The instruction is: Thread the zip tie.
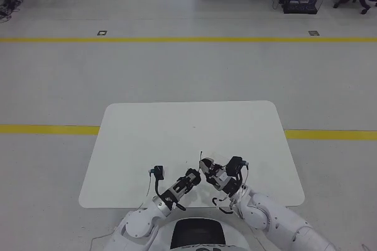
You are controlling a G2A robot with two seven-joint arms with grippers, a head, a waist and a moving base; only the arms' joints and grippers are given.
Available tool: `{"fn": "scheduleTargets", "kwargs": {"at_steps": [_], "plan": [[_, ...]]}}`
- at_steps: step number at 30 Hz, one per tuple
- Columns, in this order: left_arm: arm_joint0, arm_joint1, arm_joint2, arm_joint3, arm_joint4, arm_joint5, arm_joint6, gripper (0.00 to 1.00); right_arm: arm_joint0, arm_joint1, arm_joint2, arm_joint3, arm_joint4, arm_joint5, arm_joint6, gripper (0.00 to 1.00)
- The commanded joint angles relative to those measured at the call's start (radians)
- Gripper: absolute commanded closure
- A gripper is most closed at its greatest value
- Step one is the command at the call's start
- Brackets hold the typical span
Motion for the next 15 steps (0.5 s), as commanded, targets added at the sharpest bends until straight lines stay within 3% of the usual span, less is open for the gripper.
{"fn": "scheduleTargets", "kwargs": {"at_steps": [1, 15], "plan": [[0.000, 0.000, 0.000, 0.000, 0.000, 0.000, 0.000, 1.00, 0.007, 0.003, -0.011, 0.000, 0.006, 0.000, -0.005, 1.00], [0.000, 0.000, 0.000, 0.000, 0.000, 0.000, 0.000, 1.00, 0.040, 0.017, -0.072, 0.024, 0.077, 0.000, -0.035, 1.00]]}}
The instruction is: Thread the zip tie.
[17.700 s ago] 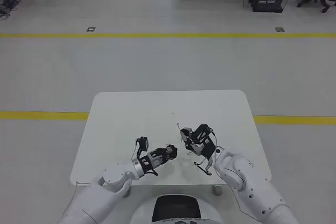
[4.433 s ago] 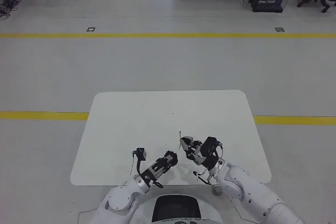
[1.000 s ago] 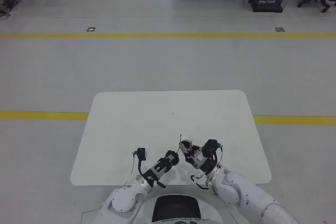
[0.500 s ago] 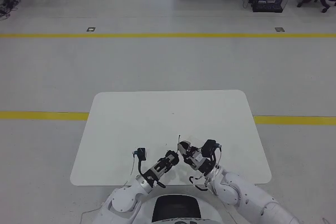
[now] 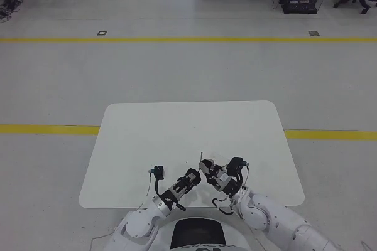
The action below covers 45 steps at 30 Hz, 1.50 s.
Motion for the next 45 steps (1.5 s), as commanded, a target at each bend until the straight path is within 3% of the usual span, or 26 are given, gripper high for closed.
{"fn": "scheduleTargets", "kwargs": {"at_steps": [1, 39, 45], "plan": [[0.000, 0.000, 0.000, 0.000, 0.000, 0.000, 0.000, 1.00, 0.006, 0.002, -0.011, -0.001, 0.013, 0.000, -0.006, 1.00], [0.000, 0.000, 0.000, 0.000, 0.000, 0.000, 0.000, 1.00, 0.115, 0.048, -0.194, 0.003, 0.129, 0.000, -0.119, 1.00], [0.000, 0.000, 0.000, 0.000, 0.000, 0.000, 0.000, 1.00, 0.136, 0.051, -0.231, 0.031, 0.169, 0.000, -0.121, 1.00]]}}
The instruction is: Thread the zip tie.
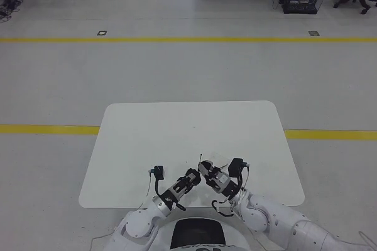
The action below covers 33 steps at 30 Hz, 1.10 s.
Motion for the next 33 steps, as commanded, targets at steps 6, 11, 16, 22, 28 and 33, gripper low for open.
{"fn": "scheduleTargets", "kwargs": {"at_steps": [6, 11, 16, 22, 28, 33], "plan": [[0.000, 0.000, 0.000, 0.000, 0.000, 0.000, 0.000, 1.00, 0.015, -0.001, -0.021, 0.013, 0.019, 0.000, -0.010, 1.00], [0.000, 0.000, 0.000, 0.000, 0.000, 0.000, 0.000, 1.00, 0.026, 0.004, -0.031, 0.005, 0.011, 0.000, -0.029, 1.00], [0.000, 0.000, 0.000, 0.000, 0.000, 0.000, 0.000, 1.00, 0.031, 0.011, -0.043, -0.001, 0.005, 0.000, -0.042, 1.00], [0.000, 0.000, 0.000, 0.000, 0.000, 0.000, 0.000, 1.00, 0.037, 0.014, -0.057, 0.010, 0.023, 0.000, -0.039, 1.00], [0.000, 0.000, 0.000, 0.000, 0.000, 0.000, 0.000, 1.00, 0.042, 0.015, -0.061, 0.019, 0.014, 0.000, -0.048, 1.00], [0.000, 0.000, 0.000, 0.000, 0.000, 0.000, 0.000, 1.00, 0.042, 0.015, -0.060, 0.022, 0.007, 0.000, -0.055, 1.00]]}}
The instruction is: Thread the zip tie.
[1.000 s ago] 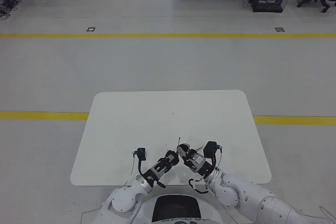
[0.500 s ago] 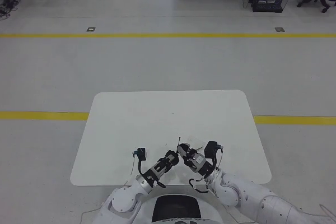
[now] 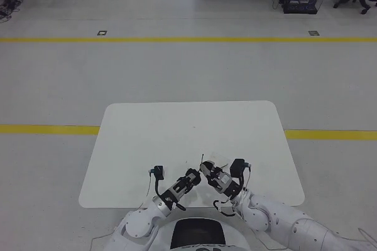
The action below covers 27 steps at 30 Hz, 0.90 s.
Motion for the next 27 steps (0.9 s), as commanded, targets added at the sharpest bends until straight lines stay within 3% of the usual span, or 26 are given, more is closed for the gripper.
{"fn": "scheduleTargets", "kwargs": {"at_steps": [1, 20, 21, 22, 23, 27], "plan": [[0.000, 0.000, 0.000, 0.000, 0.000, 0.000, 0.000, 1.00, 0.000, 0.000, 0.000, 0.000, -0.001, 0.000, -0.001, 1.00], [0.000, 0.000, 0.000, 0.000, 0.000, 0.000, 0.000, 1.00, 0.002, -0.006, -0.009, 0.008, -0.009, 0.000, 0.009, 1.00], [0.000, 0.000, 0.000, 0.000, 0.000, 0.000, 0.000, 1.00, 0.001, -0.005, -0.009, 0.007, -0.010, 0.000, 0.004, 0.66], [0.000, 0.000, 0.000, 0.000, 0.000, 0.000, 0.000, 1.00, 0.000, -0.004, -0.008, 0.007, -0.012, 0.000, 0.002, 0.53], [0.000, 0.000, 0.000, 0.000, 0.000, 0.000, 0.000, 1.00, -0.001, -0.003, -0.008, 0.006, -0.013, 0.000, 0.000, 0.00], [0.000, 0.000, 0.000, 0.000, 0.000, 0.000, 0.000, 1.00, -0.005, 0.002, -0.003, 0.002, -0.020, 0.000, -0.014, 0.00]]}}
